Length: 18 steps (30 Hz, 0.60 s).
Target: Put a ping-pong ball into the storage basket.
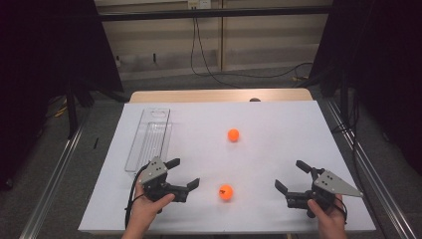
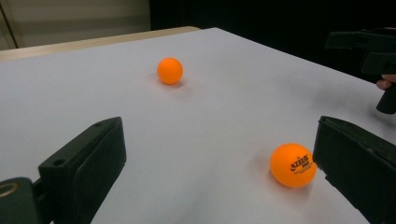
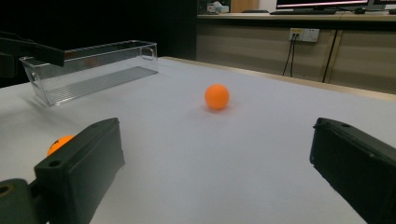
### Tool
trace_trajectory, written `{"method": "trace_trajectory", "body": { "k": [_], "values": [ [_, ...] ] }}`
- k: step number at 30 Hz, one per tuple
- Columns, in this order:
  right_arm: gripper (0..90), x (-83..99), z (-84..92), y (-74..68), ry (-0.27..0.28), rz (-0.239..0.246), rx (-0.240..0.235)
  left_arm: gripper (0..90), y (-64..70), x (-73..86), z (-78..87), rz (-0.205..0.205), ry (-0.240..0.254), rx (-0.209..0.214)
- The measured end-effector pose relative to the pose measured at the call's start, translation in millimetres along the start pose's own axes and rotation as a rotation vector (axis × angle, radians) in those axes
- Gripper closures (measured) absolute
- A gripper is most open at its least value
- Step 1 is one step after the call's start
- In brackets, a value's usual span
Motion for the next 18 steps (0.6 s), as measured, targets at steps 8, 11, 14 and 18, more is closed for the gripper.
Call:
{"method": "trace_trajectory", "body": {
  "k": [8, 11, 14, 18],
  "values": [
    [2.2, -0.2, -0.1, -0.2, 0.0, 0.002, 0.0, 2.8, 4.0, 1.1, -4.3, -0.005, -0.012, 0.012],
    [2.2, 0.0, -0.2, -0.3, -0.001, 0.004, -0.002, 2.8, 5.4, 1.5, -5.3, -0.007, -0.022, 0.018],
    [2.2, -0.2, -0.2, -0.4, 0.0, 0.003, -0.002, 2.8, 7.4, 1.7, -7.0, -0.006, -0.026, 0.02],
    [2.2, -0.2, 0.0, -0.4, 0.0, 0.002, -0.002, 2.8, 8.7, 2.3, -9.0, -0.012, -0.035, 0.021]
  ]
}}
Point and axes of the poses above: each handheld gripper's, and its own axes: z roughly backward along the jaws, x roughly out of its underside, y roughly to its right, the point moved 5 cm from there along -z, roughly forward along the jaws, and after that the axes turned 3 degrees about -x, right-handed, at the moved point
